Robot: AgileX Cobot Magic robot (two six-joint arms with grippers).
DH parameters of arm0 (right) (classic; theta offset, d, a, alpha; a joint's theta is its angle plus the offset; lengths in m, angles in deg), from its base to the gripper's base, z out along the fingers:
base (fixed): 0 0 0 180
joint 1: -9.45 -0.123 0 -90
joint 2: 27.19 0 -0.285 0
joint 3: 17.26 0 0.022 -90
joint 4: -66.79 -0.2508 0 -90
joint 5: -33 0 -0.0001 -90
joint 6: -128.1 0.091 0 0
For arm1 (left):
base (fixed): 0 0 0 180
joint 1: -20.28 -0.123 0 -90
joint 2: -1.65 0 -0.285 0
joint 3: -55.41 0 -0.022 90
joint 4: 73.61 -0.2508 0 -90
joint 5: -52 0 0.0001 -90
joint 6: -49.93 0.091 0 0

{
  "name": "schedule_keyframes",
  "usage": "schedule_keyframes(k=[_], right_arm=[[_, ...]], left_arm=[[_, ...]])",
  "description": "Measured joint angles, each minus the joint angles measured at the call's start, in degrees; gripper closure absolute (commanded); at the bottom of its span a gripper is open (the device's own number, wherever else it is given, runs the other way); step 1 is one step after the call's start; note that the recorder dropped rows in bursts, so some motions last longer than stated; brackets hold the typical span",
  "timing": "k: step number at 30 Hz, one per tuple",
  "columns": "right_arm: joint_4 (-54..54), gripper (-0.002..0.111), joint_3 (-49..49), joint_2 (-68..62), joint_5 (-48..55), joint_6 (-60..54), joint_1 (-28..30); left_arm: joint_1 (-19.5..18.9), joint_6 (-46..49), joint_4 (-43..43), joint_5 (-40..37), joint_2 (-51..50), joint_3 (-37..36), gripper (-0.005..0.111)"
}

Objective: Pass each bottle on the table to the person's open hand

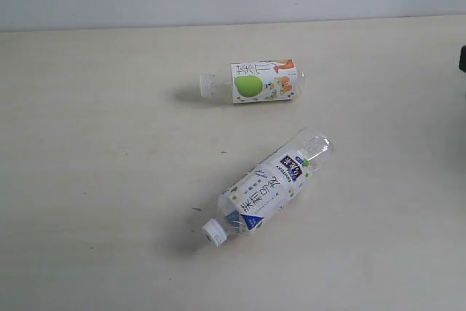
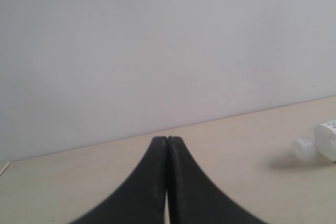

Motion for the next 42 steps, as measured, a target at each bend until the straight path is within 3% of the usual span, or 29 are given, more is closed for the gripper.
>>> schedule_keyframes(k=[4, 13, 26, 42], right_arm=[[5.69, 0.108, -3.96, -0.11, -2.11, -0.36, 0.00], [6.99, 0.108, -11.38, 2.29, -9.23, 3.47, 0.00], [6.99, 0.108, -19.83, 22.66, -15.86, 12.94, 0.00], [6.99, 0.108, -21.12, 25.09, -21.02, 13.57, 0.00]], left_arm=[[0.00, 0.00, 0.00, 0.00, 0.00, 0.00, 0.107], [0.00, 0.00, 0.00, 0.00, 0.00, 0.00, 0.107], [0.00, 0.00, 0.00, 0.00, 0.00, 0.00, 0.107], [0.00, 0.00, 0.00, 0.00, 0.00, 0.00, 0.107]])
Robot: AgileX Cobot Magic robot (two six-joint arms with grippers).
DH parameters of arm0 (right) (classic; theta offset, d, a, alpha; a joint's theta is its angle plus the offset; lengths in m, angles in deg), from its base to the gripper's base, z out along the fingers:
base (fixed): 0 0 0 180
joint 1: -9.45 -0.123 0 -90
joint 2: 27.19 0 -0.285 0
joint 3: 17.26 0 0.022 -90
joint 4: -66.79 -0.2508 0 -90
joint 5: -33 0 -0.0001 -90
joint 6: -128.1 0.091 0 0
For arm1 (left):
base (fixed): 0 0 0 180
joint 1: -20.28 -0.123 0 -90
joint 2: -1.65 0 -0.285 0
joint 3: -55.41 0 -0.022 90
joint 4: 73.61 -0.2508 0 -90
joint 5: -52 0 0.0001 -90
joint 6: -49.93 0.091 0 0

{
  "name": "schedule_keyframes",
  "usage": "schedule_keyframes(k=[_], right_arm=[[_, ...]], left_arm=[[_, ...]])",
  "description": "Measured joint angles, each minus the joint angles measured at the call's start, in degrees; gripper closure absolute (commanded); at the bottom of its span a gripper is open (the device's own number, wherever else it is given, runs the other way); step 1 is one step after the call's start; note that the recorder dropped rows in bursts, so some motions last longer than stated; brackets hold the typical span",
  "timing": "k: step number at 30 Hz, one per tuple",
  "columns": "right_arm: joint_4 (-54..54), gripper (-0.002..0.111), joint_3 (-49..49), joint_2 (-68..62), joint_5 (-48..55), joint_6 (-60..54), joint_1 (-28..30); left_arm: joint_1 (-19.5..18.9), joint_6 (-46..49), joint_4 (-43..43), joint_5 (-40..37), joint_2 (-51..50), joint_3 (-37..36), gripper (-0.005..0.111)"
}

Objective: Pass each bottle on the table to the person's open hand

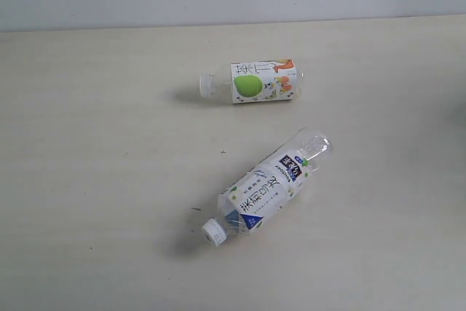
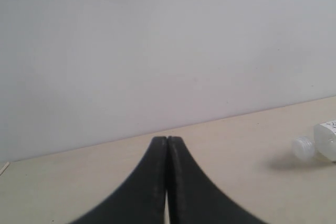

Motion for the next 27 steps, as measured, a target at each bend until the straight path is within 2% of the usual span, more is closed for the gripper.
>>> schedule_keyframes(k=[27], right_arm=[[-1.05, 0.108, 0.00, 0.53, -0.09, 0.00, 0.00]], left_arm=[[0.00, 0.00, 0.00, 0.00, 0.00, 0.00, 0.107]])
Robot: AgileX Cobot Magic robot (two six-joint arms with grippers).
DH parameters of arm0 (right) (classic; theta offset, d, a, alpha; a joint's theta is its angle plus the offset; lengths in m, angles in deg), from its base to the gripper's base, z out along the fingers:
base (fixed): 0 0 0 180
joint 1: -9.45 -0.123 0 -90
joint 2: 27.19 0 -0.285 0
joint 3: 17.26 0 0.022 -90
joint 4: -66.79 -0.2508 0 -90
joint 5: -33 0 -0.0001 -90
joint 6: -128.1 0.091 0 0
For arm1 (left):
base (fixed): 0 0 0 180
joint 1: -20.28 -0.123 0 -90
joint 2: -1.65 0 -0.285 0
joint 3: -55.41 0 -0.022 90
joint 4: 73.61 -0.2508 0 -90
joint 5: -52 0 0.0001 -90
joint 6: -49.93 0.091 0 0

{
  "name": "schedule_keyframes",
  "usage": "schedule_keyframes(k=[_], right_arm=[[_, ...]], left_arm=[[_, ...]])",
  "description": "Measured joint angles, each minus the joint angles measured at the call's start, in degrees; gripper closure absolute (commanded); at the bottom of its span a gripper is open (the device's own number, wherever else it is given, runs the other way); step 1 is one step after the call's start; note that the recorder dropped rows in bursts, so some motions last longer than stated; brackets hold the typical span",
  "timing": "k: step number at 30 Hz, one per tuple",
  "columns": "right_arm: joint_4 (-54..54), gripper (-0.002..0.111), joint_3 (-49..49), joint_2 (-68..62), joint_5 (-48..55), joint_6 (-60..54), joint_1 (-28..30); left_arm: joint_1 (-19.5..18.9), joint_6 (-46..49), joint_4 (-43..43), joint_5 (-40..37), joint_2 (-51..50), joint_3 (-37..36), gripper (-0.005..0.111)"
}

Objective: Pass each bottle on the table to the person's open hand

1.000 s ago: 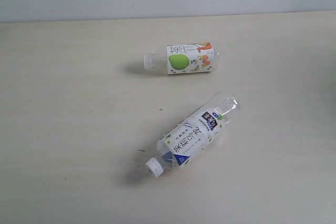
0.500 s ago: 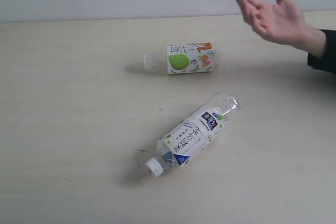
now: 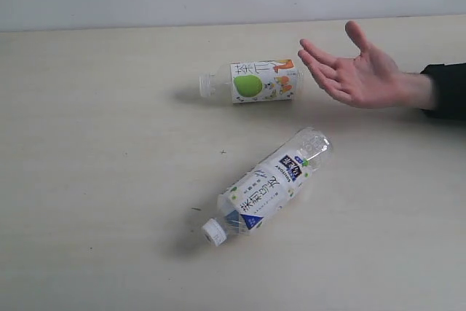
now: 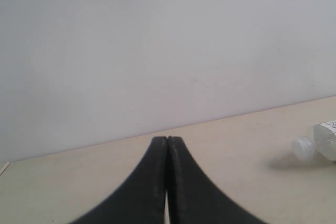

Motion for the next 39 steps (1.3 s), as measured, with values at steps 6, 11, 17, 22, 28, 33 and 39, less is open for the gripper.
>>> schedule_keyframes(k=[6, 11, 17, 22, 28, 33, 39], right_arm=[[0.00, 0.108, 0.00, 0.00, 0.00, 0.00, 0.00], [0.00, 0.108, 0.00, 0.00, 0.00, 0.00, 0.00], [0.00, 0.108, 0.00, 0.00, 0.00, 0.00, 0.00], [0.00, 0.108, 0.00, 0.00, 0.00, 0.00, 0.00], [0.00, 0.108, 0.00, 0.00, 0.00, 0.00, 0.00], [0.00, 0.108, 0.00, 0.00, 0.00, 0.00, 0.00], [0.00, 0.108, 0.00, 0.00, 0.00, 0.00, 0.00]], left_arm=[[0.00, 0.00, 0.00, 0.00, 0.00, 0.00, 0.107], [0.00, 0.00, 0.00, 0.00, 0.00, 0.00, 0.107], [0.00, 0.00, 0.00, 0.00, 0.00, 0.00, 0.107], [0.00, 0.00, 0.00, 0.00, 0.00, 0.00, 0.107], [0.00, -11.66, 3.22, 3.38, 0.00, 0.00, 0.107], [0.00, -19.13, 4.12, 4.43, 0.00, 0.00, 0.107], [0.00, -30.40, 4.35, 7.39, 0.00, -0.14, 0.107]])
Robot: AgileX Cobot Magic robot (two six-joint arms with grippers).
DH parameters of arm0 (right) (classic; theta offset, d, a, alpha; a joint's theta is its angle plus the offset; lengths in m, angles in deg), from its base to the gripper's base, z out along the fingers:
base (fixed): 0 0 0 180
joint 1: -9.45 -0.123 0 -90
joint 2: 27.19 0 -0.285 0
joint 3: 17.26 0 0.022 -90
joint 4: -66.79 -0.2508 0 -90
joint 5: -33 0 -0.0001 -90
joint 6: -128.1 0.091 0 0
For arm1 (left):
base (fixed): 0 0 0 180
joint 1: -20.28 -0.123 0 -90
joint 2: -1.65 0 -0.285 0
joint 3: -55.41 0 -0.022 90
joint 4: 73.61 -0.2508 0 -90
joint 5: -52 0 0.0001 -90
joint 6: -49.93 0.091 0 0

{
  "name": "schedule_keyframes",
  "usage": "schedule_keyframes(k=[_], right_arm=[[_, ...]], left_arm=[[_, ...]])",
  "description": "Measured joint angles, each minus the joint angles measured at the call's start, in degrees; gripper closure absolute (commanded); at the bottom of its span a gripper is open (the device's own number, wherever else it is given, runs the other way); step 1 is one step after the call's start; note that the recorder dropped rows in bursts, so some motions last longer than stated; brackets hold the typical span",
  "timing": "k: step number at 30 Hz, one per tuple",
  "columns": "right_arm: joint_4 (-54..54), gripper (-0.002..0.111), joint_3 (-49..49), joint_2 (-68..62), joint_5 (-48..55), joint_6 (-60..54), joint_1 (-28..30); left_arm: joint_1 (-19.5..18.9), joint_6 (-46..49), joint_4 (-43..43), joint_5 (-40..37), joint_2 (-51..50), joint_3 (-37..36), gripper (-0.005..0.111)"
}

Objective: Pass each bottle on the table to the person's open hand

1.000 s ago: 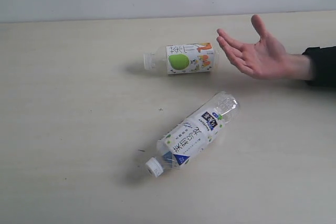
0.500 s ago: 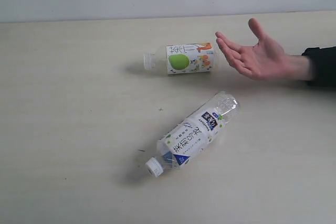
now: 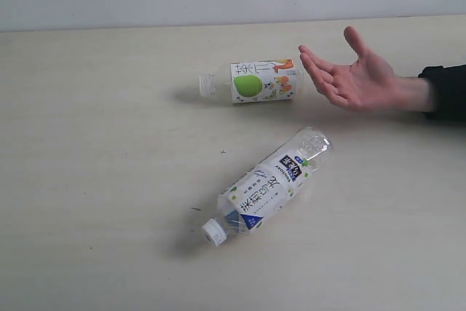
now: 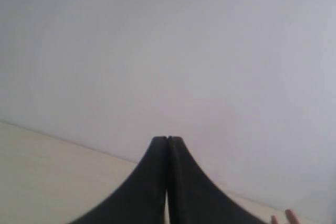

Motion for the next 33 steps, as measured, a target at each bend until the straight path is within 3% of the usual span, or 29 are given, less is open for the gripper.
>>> schedule_keyframes(k=[6, 11, 16, 20, 23, 28, 31, 33], right_arm=[[0.00, 0.108, 0.00, 0.00, 0.00, 0.00, 0.00], [0.00, 0.108, 0.00, 0.00, 0.00, 0.00, 0.00], [0.00, 0.108, 0.00, 0.00, 0.00, 0.00, 0.00], [0.00, 0.108, 0.00, 0.00, 0.00, 0.00, 0.00], [0.00, 0.108, 0.00, 0.00, 0.00, 0.00, 0.00], [0.00, 0.108, 0.00, 0.00, 0.00, 0.00, 0.00], [0.00, 0.108, 0.00, 0.00, 0.00, 0.00, 0.00], [0.00, 0.108, 0.00, 0.00, 0.00, 0.00, 0.00]], left_arm=[[0.00, -11.48, 0.22, 11.78, -1.32, 0.00, 0.107], [0.00, -13.01, -5.24, 13.81, -12.89, 5.50, 0.107], [0.00, -12.98, -14.69, 11.11, -30.94, 16.32, 0.107], [1.21, -17.83, -31.56, 3.64, -43.76, 25.41, 0.107], [4.82, -24.74, -44.53, -0.42, -51.28, 30.15, 0.107], [15.18, -27.25, -64.04, -3.95, -62.88, 36.98, 0.107], [22.91, -26.24, -77.06, -12.66, -68.31, 39.69, 0.107], [28.55, -21.03, -80.69, -23.18, -71.52, 40.96, 0.107]])
